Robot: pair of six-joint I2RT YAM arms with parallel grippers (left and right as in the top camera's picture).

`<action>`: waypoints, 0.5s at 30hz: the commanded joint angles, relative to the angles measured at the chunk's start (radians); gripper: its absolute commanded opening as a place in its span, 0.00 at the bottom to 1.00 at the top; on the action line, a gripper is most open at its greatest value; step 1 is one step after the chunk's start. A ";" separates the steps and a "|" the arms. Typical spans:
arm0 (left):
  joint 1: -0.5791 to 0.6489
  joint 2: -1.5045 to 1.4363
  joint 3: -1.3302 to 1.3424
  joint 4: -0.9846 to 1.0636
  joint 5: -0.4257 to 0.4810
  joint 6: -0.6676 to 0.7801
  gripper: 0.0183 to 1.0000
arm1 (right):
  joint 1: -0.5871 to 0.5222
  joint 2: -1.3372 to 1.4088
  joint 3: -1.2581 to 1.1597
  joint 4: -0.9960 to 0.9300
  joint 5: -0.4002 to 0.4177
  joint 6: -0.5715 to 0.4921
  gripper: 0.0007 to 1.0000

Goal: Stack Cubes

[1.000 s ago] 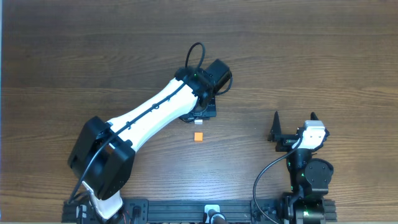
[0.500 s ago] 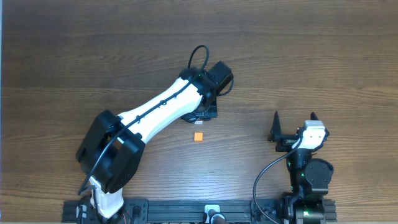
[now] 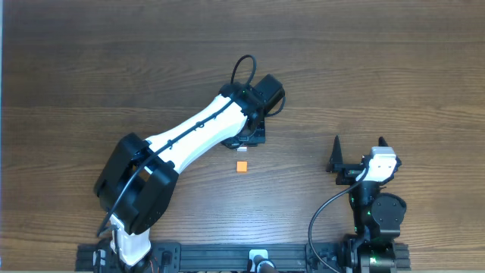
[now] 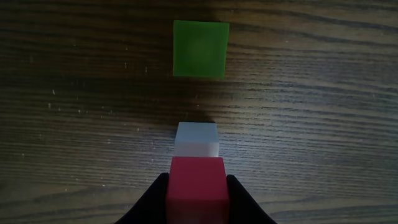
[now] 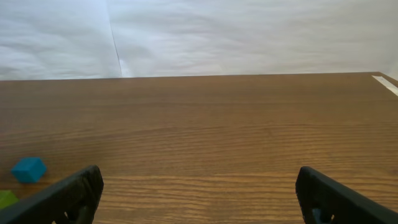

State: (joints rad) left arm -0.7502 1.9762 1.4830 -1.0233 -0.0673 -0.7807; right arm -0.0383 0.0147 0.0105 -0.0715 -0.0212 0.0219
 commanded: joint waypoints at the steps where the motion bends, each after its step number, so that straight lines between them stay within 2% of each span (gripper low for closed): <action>1: 0.000 0.021 0.007 0.002 0.002 0.015 0.02 | 0.006 -0.009 -0.005 -0.001 -0.008 -0.001 0.99; 15: 0.000 0.036 0.000 0.002 0.002 0.014 0.02 | 0.006 -0.009 -0.005 -0.002 -0.008 -0.001 0.99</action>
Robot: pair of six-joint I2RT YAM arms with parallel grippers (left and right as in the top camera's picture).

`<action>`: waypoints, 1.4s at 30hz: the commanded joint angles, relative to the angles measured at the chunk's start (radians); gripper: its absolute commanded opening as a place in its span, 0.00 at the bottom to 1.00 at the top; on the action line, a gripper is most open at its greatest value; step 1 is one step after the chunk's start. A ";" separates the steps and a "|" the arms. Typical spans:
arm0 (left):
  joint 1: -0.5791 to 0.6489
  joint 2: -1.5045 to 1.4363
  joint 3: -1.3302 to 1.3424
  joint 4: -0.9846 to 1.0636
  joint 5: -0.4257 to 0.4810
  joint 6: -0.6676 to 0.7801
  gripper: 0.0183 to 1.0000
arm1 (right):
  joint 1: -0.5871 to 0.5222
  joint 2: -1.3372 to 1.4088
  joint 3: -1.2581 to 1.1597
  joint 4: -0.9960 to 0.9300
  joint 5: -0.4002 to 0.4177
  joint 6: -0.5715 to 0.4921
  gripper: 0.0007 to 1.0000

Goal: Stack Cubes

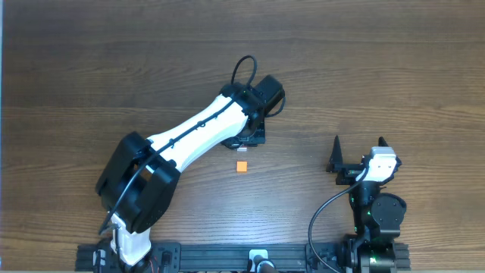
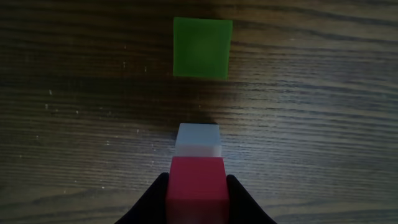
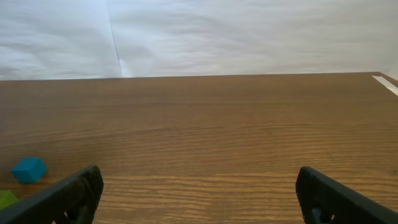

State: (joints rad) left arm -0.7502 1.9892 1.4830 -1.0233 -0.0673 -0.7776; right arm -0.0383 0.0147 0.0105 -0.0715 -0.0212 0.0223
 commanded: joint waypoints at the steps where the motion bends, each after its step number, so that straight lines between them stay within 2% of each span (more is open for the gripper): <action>1: 0.001 0.023 0.000 0.002 0.002 0.011 0.02 | 0.006 -0.009 -0.005 -0.001 -0.008 -0.001 0.99; 39: 0.009 0.023 -0.020 0.025 -0.010 0.011 0.02 | 0.006 -0.009 -0.005 -0.001 -0.008 -0.001 0.99; 42: 0.009 0.023 -0.021 0.025 -0.010 0.011 0.06 | 0.006 -0.009 -0.005 -0.001 -0.008 -0.001 0.99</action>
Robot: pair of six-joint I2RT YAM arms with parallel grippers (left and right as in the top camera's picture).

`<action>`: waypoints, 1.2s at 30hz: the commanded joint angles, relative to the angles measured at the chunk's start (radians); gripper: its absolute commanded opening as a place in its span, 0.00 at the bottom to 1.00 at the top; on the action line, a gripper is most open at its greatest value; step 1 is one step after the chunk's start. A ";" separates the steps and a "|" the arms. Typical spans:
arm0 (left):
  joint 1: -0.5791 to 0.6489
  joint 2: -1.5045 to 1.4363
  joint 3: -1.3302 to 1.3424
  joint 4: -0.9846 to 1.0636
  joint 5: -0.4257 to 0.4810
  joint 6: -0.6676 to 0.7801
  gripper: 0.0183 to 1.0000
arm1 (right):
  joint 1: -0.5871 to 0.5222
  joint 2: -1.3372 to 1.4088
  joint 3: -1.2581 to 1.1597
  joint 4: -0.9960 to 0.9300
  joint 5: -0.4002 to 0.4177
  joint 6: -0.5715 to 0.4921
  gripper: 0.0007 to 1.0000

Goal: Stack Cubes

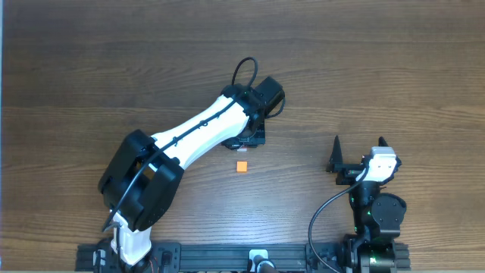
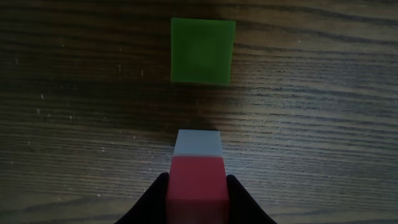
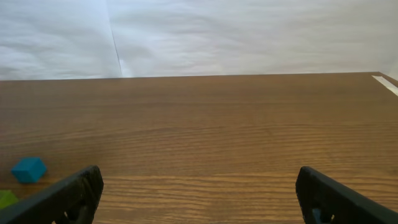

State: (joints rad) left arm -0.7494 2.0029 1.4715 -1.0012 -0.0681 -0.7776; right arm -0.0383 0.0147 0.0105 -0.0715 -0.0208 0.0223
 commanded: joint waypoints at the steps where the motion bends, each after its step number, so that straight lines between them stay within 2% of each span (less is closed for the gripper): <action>1: 0.008 0.010 -0.010 0.003 -0.010 0.012 0.06 | 0.006 -0.009 -0.005 -0.001 -0.008 -0.001 0.99; 8: 0.008 0.010 -0.013 0.004 -0.012 0.011 0.10 | 0.006 -0.009 -0.005 -0.001 -0.008 -0.001 0.99; 16: 0.008 0.010 -0.013 0.004 -0.013 0.012 0.21 | 0.006 -0.009 -0.005 -0.001 -0.008 -0.001 0.99; 36: 0.008 0.010 -0.013 0.004 -0.024 0.011 0.28 | 0.006 -0.009 -0.005 -0.001 -0.008 -0.001 0.99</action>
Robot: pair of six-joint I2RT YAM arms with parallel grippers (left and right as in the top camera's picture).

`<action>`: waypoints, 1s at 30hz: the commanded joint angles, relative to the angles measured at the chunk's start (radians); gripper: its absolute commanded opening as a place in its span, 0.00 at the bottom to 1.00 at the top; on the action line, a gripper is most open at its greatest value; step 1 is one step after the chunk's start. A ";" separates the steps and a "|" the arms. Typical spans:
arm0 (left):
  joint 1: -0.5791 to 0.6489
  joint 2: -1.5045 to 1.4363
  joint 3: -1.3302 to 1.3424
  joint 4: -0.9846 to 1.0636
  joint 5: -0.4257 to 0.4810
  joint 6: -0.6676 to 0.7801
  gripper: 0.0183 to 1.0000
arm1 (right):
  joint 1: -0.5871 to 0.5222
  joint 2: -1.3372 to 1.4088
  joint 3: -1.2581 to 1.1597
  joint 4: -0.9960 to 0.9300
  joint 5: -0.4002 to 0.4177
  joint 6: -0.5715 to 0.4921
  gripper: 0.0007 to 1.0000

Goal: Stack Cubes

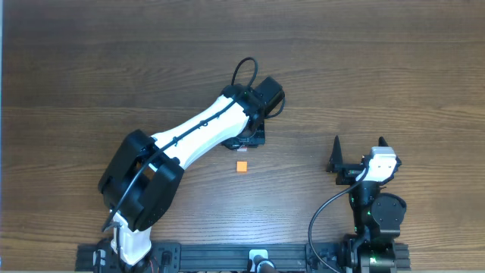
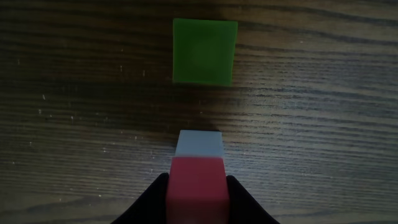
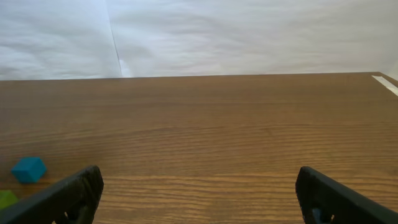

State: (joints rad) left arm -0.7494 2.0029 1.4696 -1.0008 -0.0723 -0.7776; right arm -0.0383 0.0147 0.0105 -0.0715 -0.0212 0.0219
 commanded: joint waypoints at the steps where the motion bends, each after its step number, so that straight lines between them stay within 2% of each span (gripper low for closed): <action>1: 0.008 0.010 -0.011 0.004 -0.019 0.011 0.30 | 0.006 -0.009 -0.005 -0.001 -0.008 -0.001 0.99; 9: 0.008 0.010 -0.011 0.006 -0.021 0.011 0.37 | 0.006 -0.009 -0.005 -0.001 -0.008 -0.001 0.99; 16: 0.008 -0.003 -0.011 0.000 -0.026 0.012 0.48 | 0.006 -0.009 -0.005 -0.001 -0.008 -0.001 0.99; 24: -0.025 -0.165 -0.011 -0.087 -0.021 0.011 0.57 | 0.006 -0.009 -0.005 -0.001 -0.008 -0.001 0.99; 30: -0.097 -0.197 -0.015 -0.161 0.049 -0.027 0.58 | 0.006 -0.009 -0.005 -0.001 -0.008 -0.001 0.99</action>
State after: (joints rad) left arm -0.8124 1.8168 1.4639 -1.1370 -0.0578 -0.7776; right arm -0.0383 0.0147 0.0105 -0.0715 -0.0212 0.0219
